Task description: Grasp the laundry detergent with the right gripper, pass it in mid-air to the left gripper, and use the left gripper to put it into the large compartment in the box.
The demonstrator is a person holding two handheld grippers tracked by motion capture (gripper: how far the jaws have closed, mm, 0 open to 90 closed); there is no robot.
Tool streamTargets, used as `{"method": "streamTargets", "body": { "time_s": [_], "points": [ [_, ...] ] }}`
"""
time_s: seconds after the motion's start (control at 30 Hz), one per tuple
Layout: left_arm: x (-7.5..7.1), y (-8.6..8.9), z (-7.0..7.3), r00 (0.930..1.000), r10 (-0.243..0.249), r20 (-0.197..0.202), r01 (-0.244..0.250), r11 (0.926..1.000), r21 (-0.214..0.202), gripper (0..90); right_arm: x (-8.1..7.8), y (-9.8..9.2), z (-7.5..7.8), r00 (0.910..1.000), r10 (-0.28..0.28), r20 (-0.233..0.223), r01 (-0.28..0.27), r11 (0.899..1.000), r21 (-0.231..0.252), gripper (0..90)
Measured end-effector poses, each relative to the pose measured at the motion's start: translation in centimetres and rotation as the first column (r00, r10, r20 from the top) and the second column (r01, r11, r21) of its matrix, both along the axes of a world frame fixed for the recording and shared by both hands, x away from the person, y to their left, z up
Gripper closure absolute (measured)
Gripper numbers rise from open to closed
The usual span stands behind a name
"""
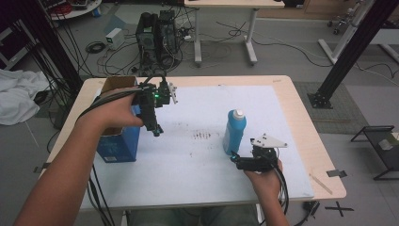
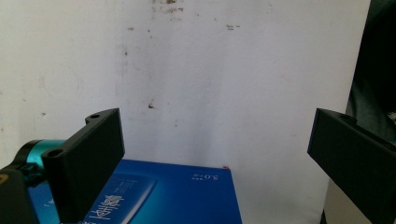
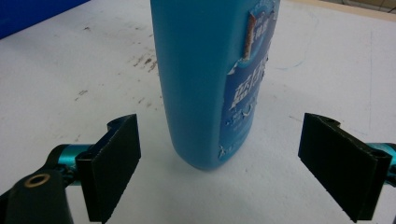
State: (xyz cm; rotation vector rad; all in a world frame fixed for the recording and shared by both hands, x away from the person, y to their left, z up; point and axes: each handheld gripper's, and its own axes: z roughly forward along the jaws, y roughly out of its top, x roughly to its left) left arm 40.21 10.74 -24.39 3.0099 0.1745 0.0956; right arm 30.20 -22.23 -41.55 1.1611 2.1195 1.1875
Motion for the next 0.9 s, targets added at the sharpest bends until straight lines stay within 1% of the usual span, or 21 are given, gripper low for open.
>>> {"method": "streamTargets", "body": {
  "time_s": [0.03,0.07,0.1,0.13,0.17,0.23,0.3,0.37,0.4,0.47,0.5,0.57,0.6,0.63,0.67,0.7,0.77,0.8,0.83,0.87,0.9],
  "points": [
    [0.0,0.0,0.0,1.0,0.001,0.0,-0.001,1.0,-0.002,3.7,0.0,0.2,0.0,1.0,-0.01,0.0,0.01,1.0,0.011,12.0],
    [0.0,0.1,0.0,1.0,0.001,0.0,-0.001,1.0,-0.005,3.7,0.1,0.3,-0.1,0.9995,-0.008,0.029,0.009,1.0,-0.007,12.0],
    [-0.1,0.1,0.0,1.0,0.005,0.003,-0.005,0.9999,-0.016,3.7,0.1,0.5,-0.2,0.9996,-0.018,0.023,0.017,1.0,0.004,12.0],
    [-0.1,0.1,0.0,1.0,0.001,0.005,-0.001,0.9999,-0.014,3.7,0.1,0.7,-0.2,0.9994,-0.031,0.014,0.031,0.999,0.017,11.9],
    [-0.1,0.1,0.0,1.0,0.001,0.003,-0.001,0.9999,-0.011,3.7,0.1,0.8,-0.3,0.999,-0.039,0.025,0.038,0.999,0.011,11.9],
    [-0.1,0.1,0.0,1.0,-0.001,0.002,0.001,1.0,-0.009,3.7,0.1,1.1,-0.3,0.9978,-0.064,0.015,0.064,0.998,0.029,12.0],
    [-0.1,0.1,-0.1,1.0,-0.002,0.001,0.002,0.9999,-0.01,3.7,0.3,1.3,-0.5,0.9957,-0.088,0.03,0.088,0.996,0.021,12.0],
    [-0.2,0.1,-0.1,1.0,-0.002,0.003,0.002,1.0,-0.009,3.7,0.2,1.6,-0.6,0.9939,-0.109,0.014,0.109,0.993,0.043,11.9],
    [-0.1,0.1,-0.1,1.0,-0.003,0.0,0.003,1.0,-0.009,3.7,0.3,1.7,-0.7,0.9942,-0.104,0.028,0.103,0.994,0.03,12.0],
    [-0.1,0.0,-0.1,1.0,-0.007,0.0,0.007,1.0,-0.006,3.7,0.3,2.0,-0.8,0.9927,-0.118,0.024,0.117,0.992,0.048,12.0],
    [-0.1,0.0,-0.1,1.0,-0.007,0.001,0.007,0.9999,-0.008,3.7,0.4,2.1,-0.9,0.9925,-0.114,0.043,0.113,0.993,0.04,12.0],
    [-0.2,0.1,-0.1,1.0,-0.009,0.002,0.009,0.9999,-0.008,3.7,0.5,2.5,-0.9,0.9909,-0.127,0.043,0.125,0.991,0.054,12.0],
    [-0.2,0.1,-0.1,1.0,-0.008,0.002,0.008,0.9999,-0.009,3.7,0.7,2.5,-0.9,0.9905,-0.124,0.058,0.122,0.991,0.047,12.0],
    [-0.2,0.1,-0.1,1.0,-0.005,-0.001,0.005,0.9999,-0.012,3.7,0.7,2.8,-0.9,0.9888,-0.14,0.052,0.137,0.989,0.054,12.0],
    [-0.2,0.2,-0.1,1.0,-0.008,0.0,0.008,0.9999,-0.01,3.7,0.8,2.8,-0.9,0.9887,-0.135,0.066,0.132,0.99,0.043,11.9],
    [-0.2,0.2,-0.1,1.0,-0.007,0.001,0.007,0.9999,-0.014,3.7,0.9,3.0,-0.9,0.9877,-0.149,0.05,0.146,0.987,0.061,12.0],
    [-0.3,0.4,-0.1,1.0,-0.001,0.0,0.001,0.9998,-0.019,3.7,1.2,3.2,-1.1,0.9863,-0.155,0.057,0.152,0.987,0.05,11.9],
    [-0.3,0.5,-0.1,1.0,-0.006,-0.003,0.006,0.9999,-0.015,3.7,1.2,3.4,-1.1,0.9851,-0.166,0.045,0.163,0.985,0.058,12.0],
    [-0.2,0.6,-0.1,1.0,-0.006,-0.005,0.006,0.9998,-0.017,3.7,1.3,3.6,-1.1,0.9853,-0.165,0.044,0.162,0.985,0.067,12.0],
    [-0.3,0.6,-0.2,1.0,-0.002,-0.007,0.002,0.9998,-0.018,3.7,1.5,3.6,-1.2,0.9852,-0.163,0.053,0.16,0.986,0.054,11.9],
    [-0.2,0.7,-0.2,1.0,-0.002,-0.008,0.002,0.9999,-0.017,3.7,1.7,3.8,-1.2,0.9845,-0.166,0.057,0.163,0.985,0.061,12.0]
  ]
}}
